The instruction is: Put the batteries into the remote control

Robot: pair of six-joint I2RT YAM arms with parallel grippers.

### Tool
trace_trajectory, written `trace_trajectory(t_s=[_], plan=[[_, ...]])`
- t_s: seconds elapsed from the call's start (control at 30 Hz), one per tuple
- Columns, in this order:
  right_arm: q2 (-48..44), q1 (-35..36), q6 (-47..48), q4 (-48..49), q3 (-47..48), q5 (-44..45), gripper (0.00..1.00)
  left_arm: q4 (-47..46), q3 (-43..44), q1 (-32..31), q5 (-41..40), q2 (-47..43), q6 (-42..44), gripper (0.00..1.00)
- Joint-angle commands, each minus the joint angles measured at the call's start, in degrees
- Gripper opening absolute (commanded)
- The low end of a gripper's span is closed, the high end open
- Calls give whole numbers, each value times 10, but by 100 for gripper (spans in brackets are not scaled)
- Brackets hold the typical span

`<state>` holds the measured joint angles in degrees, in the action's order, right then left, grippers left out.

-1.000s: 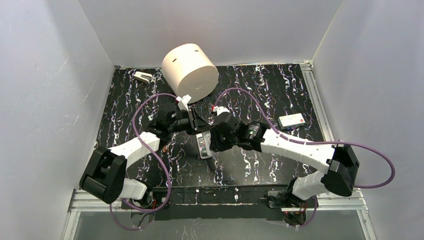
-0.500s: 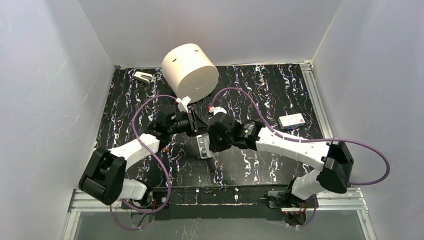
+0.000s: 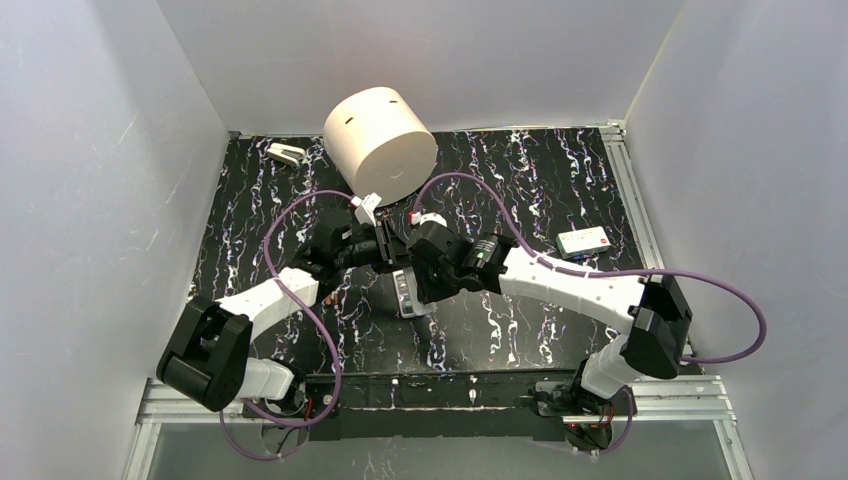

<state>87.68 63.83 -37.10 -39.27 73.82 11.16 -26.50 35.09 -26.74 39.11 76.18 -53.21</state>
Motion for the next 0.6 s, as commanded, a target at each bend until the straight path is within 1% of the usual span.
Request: trace_trajectory(t_s=[0.0, 0.23, 0.47, 0.57], plan=[[20, -1, -2, -36, 29, 14, 33, -13, 2, -4, 67, -30, -56, 0], [21, -1, -9, -45, 34, 9, 42, -13, 6, -4, 71, -24, -79, 0], [4, -2, -15, -40, 33, 16, 48, -14, 7, -2, 68, -8, -81, 0], [-12, -1, -19, -29, 29, 19, 57, -14, 8, -1, 66, -5, -81, 0]])
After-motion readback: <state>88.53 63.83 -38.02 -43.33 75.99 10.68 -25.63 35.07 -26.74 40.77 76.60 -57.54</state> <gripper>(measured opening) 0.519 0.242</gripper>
